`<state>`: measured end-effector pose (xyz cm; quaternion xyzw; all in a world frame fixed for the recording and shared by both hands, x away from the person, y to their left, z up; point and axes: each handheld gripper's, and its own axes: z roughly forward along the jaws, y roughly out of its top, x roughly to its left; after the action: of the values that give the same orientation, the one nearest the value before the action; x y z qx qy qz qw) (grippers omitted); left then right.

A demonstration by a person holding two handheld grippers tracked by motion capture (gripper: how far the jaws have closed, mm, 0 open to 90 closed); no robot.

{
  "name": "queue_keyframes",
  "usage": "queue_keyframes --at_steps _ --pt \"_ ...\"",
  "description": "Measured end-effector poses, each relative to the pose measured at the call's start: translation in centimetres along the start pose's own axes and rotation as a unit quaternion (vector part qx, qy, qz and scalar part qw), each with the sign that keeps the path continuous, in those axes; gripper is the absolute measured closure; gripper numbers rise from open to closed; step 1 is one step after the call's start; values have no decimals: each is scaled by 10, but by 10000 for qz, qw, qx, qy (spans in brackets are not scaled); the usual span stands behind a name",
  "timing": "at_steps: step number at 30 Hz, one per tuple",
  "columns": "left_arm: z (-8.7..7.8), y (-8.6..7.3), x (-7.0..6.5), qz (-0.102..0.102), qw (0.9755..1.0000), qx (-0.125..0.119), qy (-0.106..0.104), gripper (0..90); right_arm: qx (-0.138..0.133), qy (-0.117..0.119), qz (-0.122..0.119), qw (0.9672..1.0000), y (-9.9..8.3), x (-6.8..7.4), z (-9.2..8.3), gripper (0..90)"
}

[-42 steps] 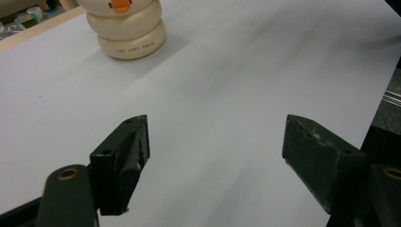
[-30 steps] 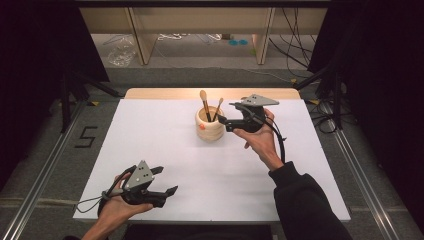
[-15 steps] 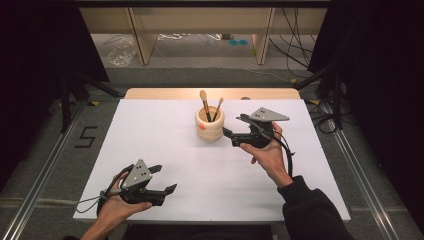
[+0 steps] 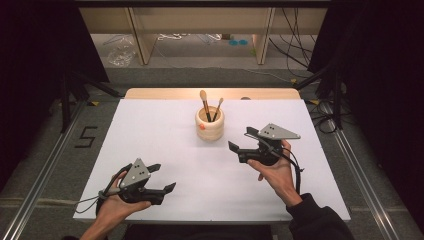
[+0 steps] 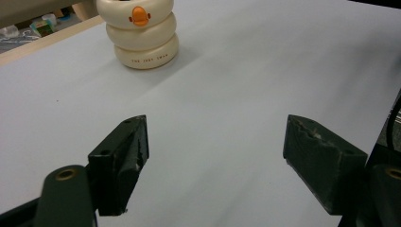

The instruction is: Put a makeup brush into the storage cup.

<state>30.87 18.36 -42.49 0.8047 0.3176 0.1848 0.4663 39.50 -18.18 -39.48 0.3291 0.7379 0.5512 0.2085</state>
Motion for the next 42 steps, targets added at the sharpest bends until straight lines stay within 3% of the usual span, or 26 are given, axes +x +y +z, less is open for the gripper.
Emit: queue_keyframes --at_steps 2,11,16,18,21,22,24,26,30,32,33,37,40,42 --pt "0 0 0 34 10000 4 -3 228 33 -37 -26 10000 -3 2 -2 170" --pt "-2 1 1 -32 10000 -56 16 223 206 186 162 9995 -20 12 -14 162" --pt "-2 0 1 -27 10000 -54 26 215 147 184 17 9997 -26 15 -23 161" --pt "-2 0 1 -42 10000 -59 40 213 195 246 124 9994 -29 18 -27 161" --pt "-3 1 2 4 10000 -80 43 211 185 177 18 9997 -33 19 -33 161" --pt "-3 1 2 33 10000 -83 33 211 240 219 104 9994 -35 22 -34 161" --pt "-3 1 2 -56 9999 -91 36 211 251 164 0 9995 -37 23 -37 161" --pt "-3 1 2 -51 9999 -90 35 210 307 277 94 9991 -40 24 -40 161" --pt "-3 0 3 -61 9999 -92 33 210 251 256 78 9993 -44 25 -42 162" --pt "-3 1 3 -67 9999 -96 26 210 397 286 143 9987 -45 26 -43 162" --pt "-3 1 3 -69 9999 -100 24 210 340 237 46 9991 -47 26 -43 162" --pt "-2 0 3 -72 9999 -90 17 209 398 281 30 9988 -49 26 -44 162" --pt "-2 0 2 -78 9999 -86 18 209 368 319 154 9987 -51 27 -43 162" --pt "-2 0 3 -81 9999 -89 19 209 367 237 36 9990 -50 25 -44 162"
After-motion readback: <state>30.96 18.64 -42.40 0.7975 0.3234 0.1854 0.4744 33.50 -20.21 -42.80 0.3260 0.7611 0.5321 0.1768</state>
